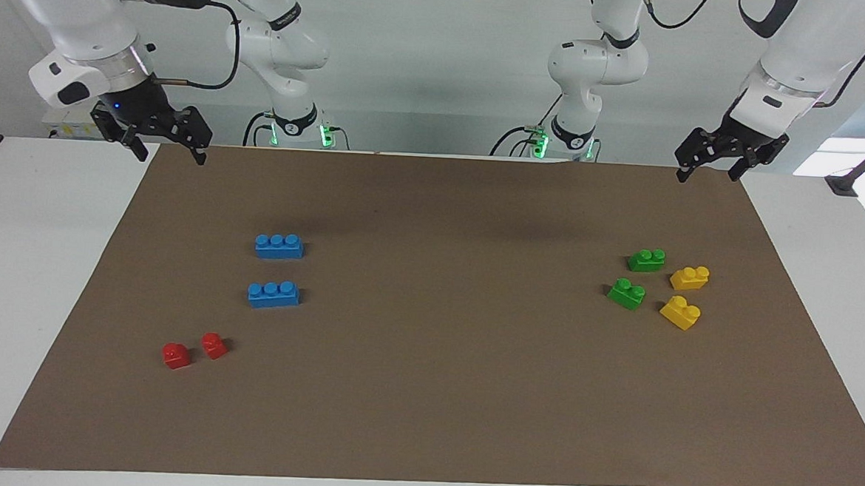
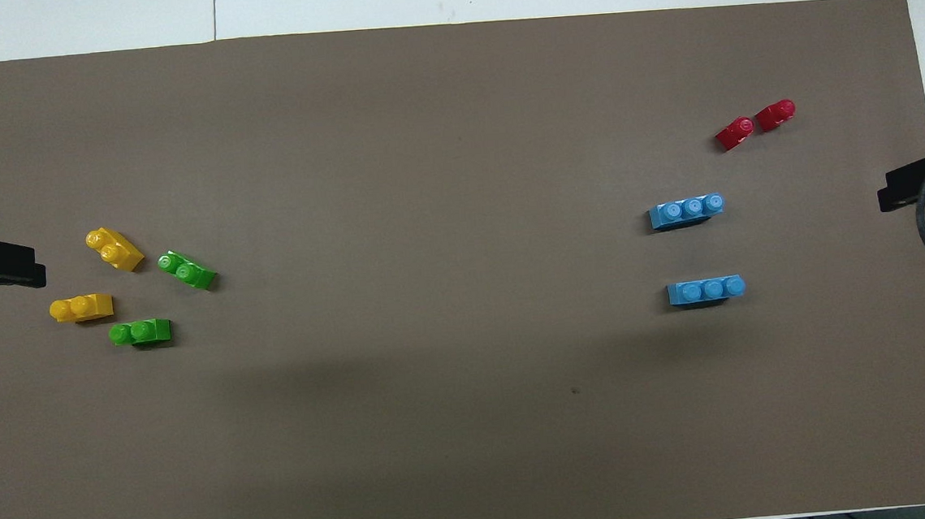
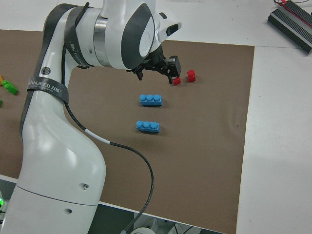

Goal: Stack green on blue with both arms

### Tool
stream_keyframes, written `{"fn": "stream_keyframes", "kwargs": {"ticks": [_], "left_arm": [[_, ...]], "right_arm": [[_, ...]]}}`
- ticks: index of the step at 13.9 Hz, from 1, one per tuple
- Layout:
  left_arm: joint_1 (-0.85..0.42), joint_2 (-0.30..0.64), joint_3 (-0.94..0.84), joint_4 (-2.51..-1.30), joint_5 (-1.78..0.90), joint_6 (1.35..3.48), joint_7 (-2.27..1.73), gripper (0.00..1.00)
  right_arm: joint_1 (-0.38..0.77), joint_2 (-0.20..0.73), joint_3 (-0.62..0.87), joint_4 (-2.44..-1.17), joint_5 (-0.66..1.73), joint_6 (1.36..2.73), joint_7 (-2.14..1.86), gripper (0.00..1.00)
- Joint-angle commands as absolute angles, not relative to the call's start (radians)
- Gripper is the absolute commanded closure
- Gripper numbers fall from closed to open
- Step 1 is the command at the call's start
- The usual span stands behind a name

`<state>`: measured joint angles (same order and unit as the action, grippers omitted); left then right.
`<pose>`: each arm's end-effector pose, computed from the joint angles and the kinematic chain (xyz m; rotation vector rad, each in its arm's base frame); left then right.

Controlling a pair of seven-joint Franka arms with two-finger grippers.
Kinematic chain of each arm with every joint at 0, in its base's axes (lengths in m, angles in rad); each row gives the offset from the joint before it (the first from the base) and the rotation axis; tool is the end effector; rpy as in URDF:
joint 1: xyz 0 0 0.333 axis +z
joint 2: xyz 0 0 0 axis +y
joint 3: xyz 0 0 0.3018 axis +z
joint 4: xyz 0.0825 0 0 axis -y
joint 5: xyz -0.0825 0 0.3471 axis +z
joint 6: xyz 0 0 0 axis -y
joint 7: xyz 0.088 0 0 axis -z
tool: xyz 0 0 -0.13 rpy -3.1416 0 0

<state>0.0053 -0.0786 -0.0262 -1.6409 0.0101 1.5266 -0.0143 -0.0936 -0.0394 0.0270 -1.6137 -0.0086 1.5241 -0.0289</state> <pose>0.4882 -0.0093 0.5927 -3.1283 0.0097 0.0555 0.4981 -0.0341 0.5848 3.1328 -0.0594 -0.0793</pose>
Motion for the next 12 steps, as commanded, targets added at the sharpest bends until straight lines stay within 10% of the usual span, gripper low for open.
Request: {"fn": "stream_keyframes", "kwargs": {"ticks": [1,12], "left_arm": [[-0.008,-0.115,-0.018,-1.68,0.025,1.529,-0.02,0.0],[-0.009,-0.175,-0.02,-1.802,0.025,1.574,-0.096,0.0]], "right_arm": [[-0.095,-0.06,0.032,-1.635,-0.021,1.537,-0.051,0.0],[-0.1,-0.028,0.034,-1.69,0.072,1.716,0.518,0.0]]}}
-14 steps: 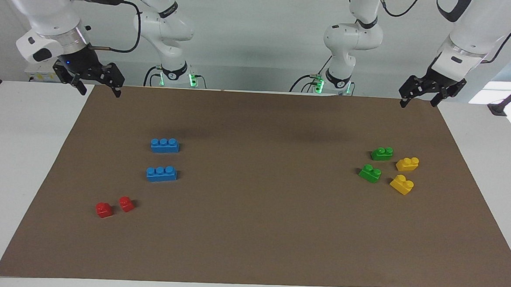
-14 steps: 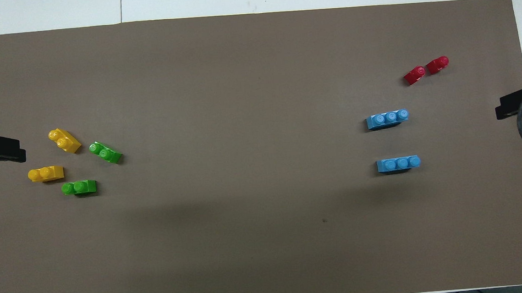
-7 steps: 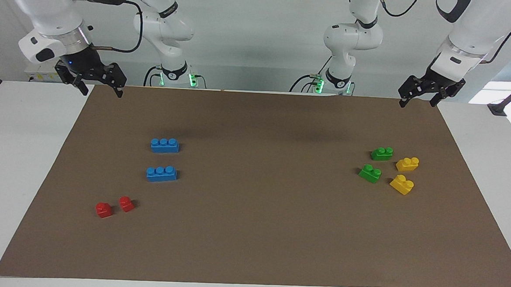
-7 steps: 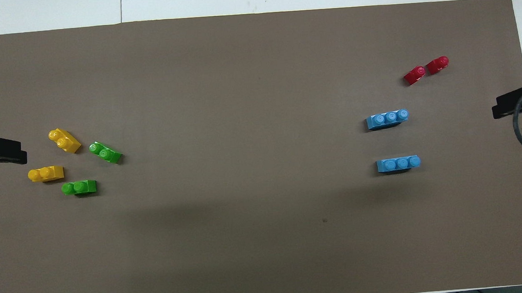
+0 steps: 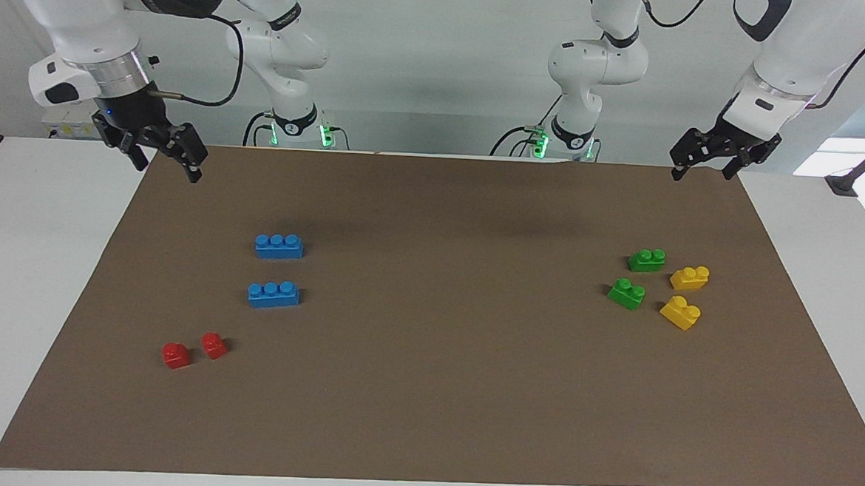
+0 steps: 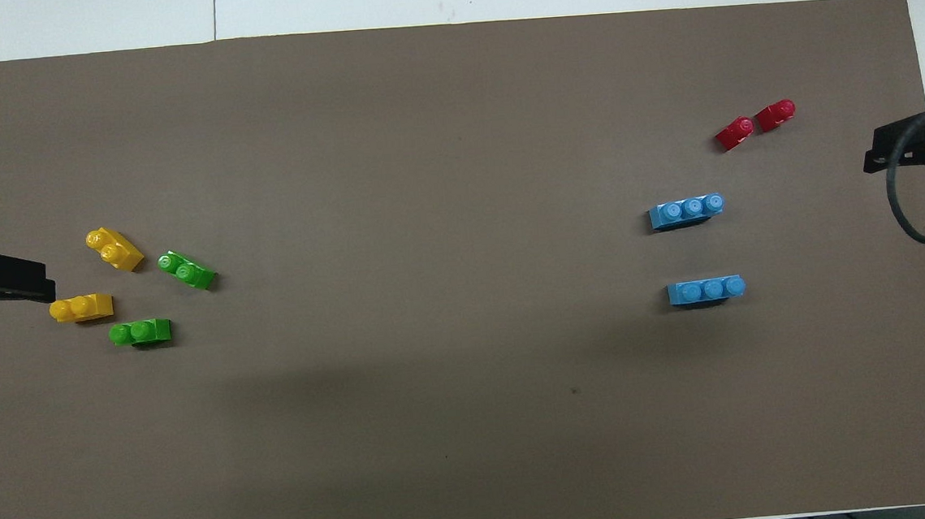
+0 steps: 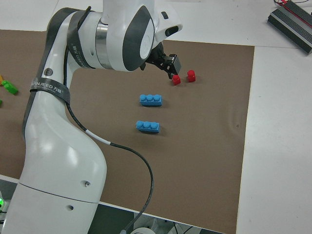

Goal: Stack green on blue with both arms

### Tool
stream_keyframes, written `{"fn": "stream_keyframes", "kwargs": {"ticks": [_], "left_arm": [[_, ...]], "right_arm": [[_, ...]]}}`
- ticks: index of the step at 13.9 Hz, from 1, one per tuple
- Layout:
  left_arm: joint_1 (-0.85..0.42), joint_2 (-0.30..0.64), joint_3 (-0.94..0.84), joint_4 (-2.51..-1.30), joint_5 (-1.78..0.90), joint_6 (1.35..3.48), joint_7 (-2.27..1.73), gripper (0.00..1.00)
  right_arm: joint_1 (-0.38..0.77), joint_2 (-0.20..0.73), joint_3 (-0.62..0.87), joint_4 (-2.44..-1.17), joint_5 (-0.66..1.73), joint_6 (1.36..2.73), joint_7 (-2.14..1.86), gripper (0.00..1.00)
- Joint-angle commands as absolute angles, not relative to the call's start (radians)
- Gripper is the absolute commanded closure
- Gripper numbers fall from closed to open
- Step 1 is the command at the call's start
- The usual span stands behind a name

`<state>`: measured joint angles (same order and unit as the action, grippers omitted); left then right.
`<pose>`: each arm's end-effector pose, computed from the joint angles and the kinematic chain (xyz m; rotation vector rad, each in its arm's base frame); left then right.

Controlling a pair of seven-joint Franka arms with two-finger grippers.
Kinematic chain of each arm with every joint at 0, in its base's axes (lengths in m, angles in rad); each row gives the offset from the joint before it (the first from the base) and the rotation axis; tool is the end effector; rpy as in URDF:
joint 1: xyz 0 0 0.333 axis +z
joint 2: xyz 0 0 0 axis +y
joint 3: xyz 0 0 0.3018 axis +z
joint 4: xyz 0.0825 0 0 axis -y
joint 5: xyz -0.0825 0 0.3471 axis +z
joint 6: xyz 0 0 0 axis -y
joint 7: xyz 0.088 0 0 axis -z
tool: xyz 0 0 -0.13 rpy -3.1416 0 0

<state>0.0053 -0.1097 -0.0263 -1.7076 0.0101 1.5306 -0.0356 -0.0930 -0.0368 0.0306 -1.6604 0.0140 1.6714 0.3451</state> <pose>0.4771 -0.0093 0.5794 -3.1249 -0.0233 0.1046 0.5155 -0.0303 0.5761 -3.0565 0.6332 -0.0710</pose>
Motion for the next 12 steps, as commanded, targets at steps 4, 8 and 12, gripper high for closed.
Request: {"fn": "stream_keyframes", "kwargs": {"ticks": [4,8,12], "left_arm": [[-0.063,-0.264,-0.021,-2.004,0.021,1.776,-0.516,0.0],[-0.077,-0.232,-0.023,-2.085,0.018,1.885,-0.864,0.0],[-0.075,-0.174,-0.023,-2.172,0.018,2.061,-1.072,0.0]], "right_arm": [[-0.109,0.043,0.034,-1.687,0.143,1.721,0.812,0.0],[-0.147,0.139,0.028,-1.683,0.233,1.698,0.971,0.0],[-0.164,0.207,0.026,-1.683,0.304,1.68,1.063,0.0]]}}
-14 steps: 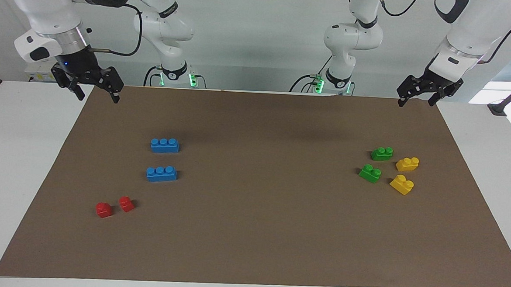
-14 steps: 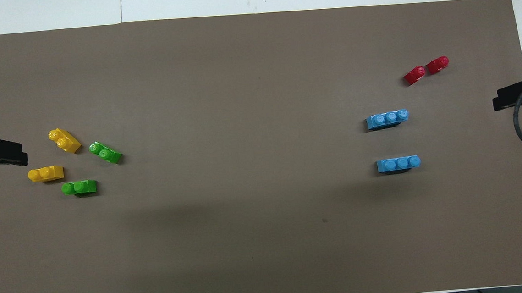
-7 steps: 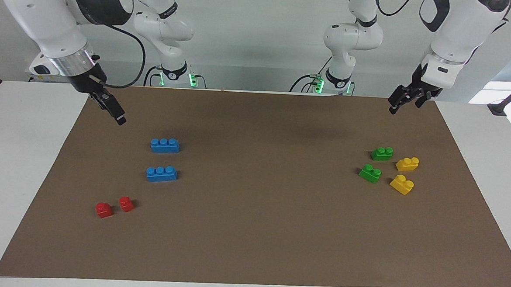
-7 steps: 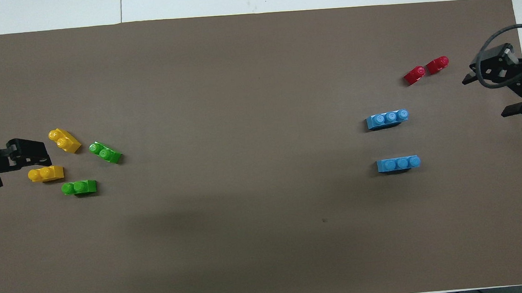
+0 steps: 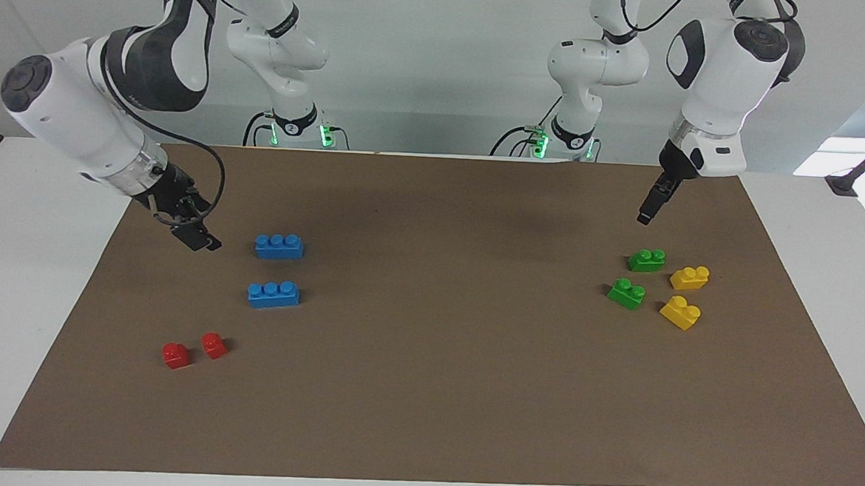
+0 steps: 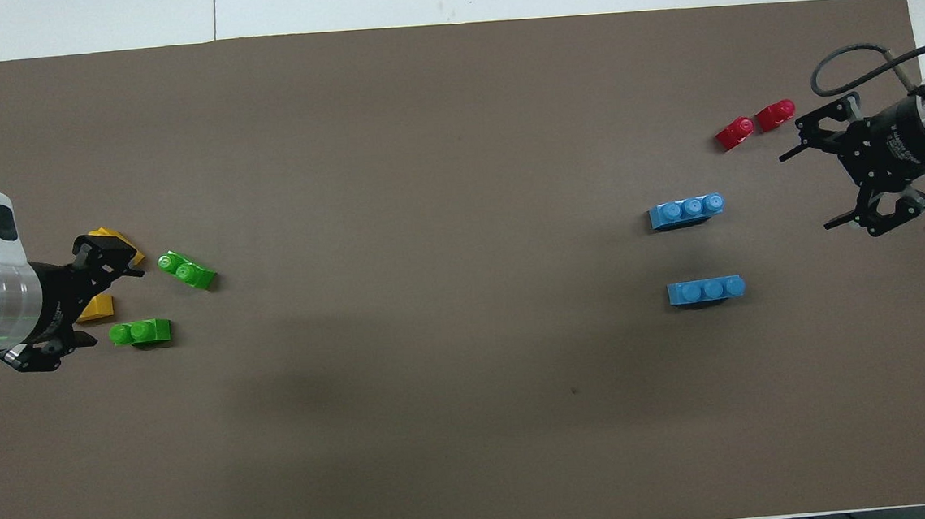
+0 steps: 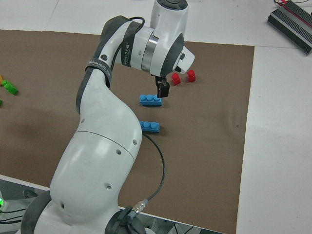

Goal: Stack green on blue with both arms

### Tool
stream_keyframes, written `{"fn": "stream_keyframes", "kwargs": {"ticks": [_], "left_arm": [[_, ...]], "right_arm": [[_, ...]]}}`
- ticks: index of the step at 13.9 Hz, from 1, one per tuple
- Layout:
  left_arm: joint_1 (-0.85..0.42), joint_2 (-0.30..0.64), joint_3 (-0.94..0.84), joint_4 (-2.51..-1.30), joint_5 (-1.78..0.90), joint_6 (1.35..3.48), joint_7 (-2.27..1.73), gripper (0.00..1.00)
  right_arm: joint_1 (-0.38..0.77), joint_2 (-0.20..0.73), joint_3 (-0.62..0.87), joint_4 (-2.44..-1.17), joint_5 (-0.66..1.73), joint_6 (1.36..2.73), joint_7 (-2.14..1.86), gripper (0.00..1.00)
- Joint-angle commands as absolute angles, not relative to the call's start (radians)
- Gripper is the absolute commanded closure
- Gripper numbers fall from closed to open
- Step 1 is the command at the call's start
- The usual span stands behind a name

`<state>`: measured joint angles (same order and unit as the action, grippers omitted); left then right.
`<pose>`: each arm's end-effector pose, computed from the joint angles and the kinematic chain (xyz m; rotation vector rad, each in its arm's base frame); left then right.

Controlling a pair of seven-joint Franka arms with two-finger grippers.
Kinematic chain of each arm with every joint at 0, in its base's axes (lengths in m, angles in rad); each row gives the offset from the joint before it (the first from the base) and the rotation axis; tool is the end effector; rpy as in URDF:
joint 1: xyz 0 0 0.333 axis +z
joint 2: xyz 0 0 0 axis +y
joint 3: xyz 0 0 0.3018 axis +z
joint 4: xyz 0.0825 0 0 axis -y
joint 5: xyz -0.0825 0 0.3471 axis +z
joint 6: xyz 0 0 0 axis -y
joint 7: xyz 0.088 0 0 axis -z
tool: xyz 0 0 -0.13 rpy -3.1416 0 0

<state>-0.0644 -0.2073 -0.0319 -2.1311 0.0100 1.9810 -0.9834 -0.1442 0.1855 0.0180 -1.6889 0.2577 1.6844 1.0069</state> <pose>0.4660 -0.0448 0.4779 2.8244 1.3363 0.0893 0.5550 -0.0404 0.4490 -2.4554 1.6565 0.4181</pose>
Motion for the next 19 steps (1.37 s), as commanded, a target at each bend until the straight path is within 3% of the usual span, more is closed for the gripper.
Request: {"fn": "stream_keyframes", "kwargs": {"ticks": [1,10,14,19], "left_arm": [[-0.075,-0.135,-0.023,-2.168,0.018,2.086,-1.089,0.0],[-0.028,0.103,-0.021,-2.134,0.017,2.258,-1.075,0.0],[-0.02,0.127,-0.021,-2.134,-0.035,2.292,-1.077,0.0],[-0.02,0.222,-0.021,-2.088,-0.035,2.299,-1.077,0.0]], "right_arm": [[-0.17,0.222,0.026,-1.681,0.339,1.689,1.098,0.0],[-0.169,0.282,0.028,-1.746,0.413,1.882,1.186,0.0],[-0.17,0.304,0.028,-1.773,0.451,1.894,1.183,0.0],[-0.164,0.308,0.029,-1.864,0.497,1.982,1.177,0.0]]}}
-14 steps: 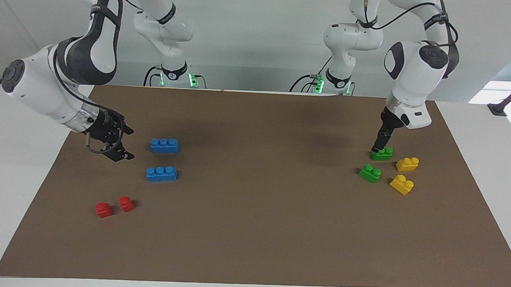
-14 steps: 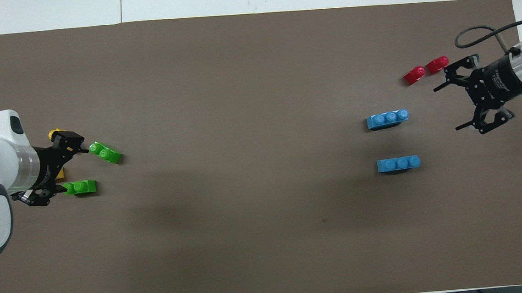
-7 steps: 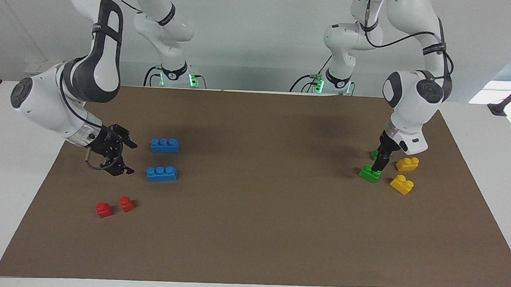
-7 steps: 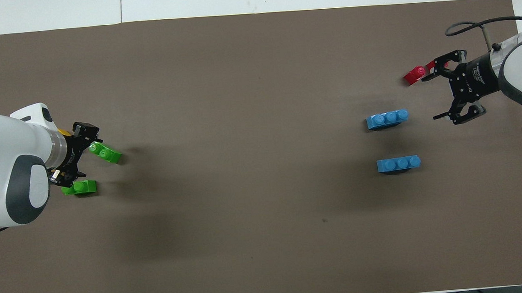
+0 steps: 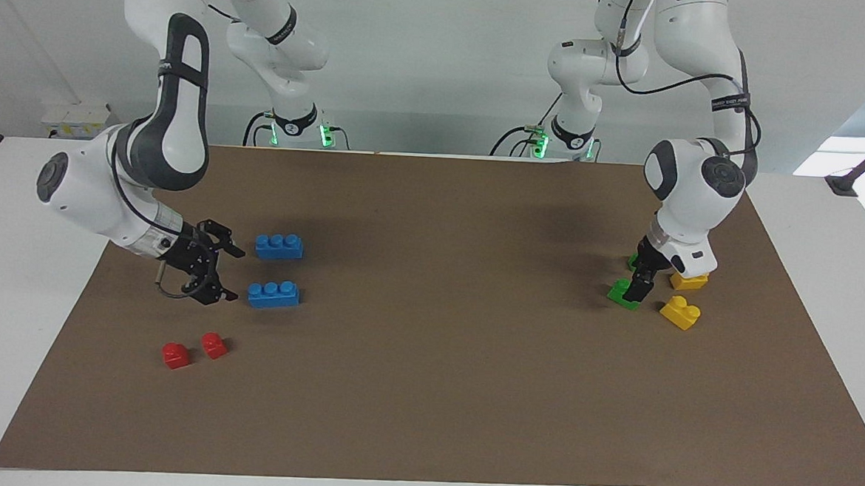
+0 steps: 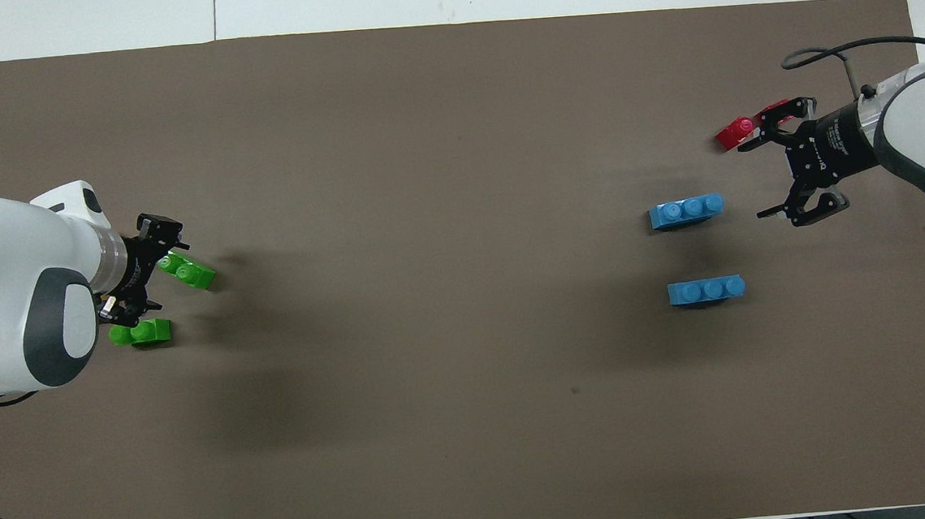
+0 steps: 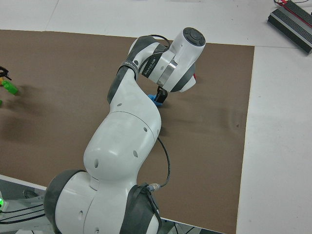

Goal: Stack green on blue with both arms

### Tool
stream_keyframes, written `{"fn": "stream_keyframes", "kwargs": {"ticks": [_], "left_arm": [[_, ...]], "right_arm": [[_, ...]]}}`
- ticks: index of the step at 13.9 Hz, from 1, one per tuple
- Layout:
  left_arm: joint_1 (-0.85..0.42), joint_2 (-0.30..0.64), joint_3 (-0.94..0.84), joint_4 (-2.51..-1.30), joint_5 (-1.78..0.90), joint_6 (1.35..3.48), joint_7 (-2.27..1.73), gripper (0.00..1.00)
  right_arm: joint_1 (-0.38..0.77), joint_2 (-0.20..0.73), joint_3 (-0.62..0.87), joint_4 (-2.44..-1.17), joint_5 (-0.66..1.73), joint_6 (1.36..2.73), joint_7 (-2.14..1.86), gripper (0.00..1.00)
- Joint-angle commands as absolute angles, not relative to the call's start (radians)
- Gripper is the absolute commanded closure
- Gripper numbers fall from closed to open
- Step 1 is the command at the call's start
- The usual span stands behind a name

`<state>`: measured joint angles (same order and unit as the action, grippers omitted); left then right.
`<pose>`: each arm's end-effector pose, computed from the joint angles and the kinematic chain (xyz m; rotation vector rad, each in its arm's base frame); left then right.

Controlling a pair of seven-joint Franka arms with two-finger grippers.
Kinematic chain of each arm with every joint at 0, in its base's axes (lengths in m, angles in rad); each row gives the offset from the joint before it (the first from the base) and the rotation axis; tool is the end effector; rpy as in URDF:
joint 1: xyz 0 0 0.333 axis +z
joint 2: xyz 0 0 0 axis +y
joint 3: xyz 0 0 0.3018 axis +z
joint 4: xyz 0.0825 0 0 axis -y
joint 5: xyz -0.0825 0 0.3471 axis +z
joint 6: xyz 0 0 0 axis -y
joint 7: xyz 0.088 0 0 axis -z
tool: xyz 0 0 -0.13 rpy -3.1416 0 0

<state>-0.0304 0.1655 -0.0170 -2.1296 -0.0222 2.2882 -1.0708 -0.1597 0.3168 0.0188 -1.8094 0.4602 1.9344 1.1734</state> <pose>0.5322 -0.0261 0.3183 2.7164 1.5522 -0.0253 0.5772 -0.0420 0.3450 -2.0433 1.9475 0.5321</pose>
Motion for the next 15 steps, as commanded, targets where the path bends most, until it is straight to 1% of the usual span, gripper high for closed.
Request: {"fn": "stream_keyframes", "kwargs": {"ticks": [1,6,9,12,15], "left_arm": [[-0.02,0.232,-0.021,-2.083,-0.035,2.302,-1.075,0.01],[-0.018,0.256,-0.021,-2.069,-0.035,2.299,-1.068,0.03],[0.0,0.256,-0.023,-2.069,-0.035,2.298,-1.06,0.08],[0.002,0.256,-0.023,-2.069,-0.035,2.298,-1.043,0.09],[0.002,0.256,-0.023,-2.071,-0.037,2.302,-1.043,0.09]], "right_arm": [[-0.163,0.308,0.029,-1.877,0.509,1.991,1.161,0.0],[-0.155,0.331,0.029,-1.911,0.523,2.022,1.129,0.0],[-0.153,0.331,0.029,-1.928,0.525,2.045,1.114,0.0],[-0.141,0.342,0.031,-1.945,0.525,2.103,1.078,0.0],[-0.13,0.344,0.032,-1.947,0.525,2.115,1.077,0.0]]}}
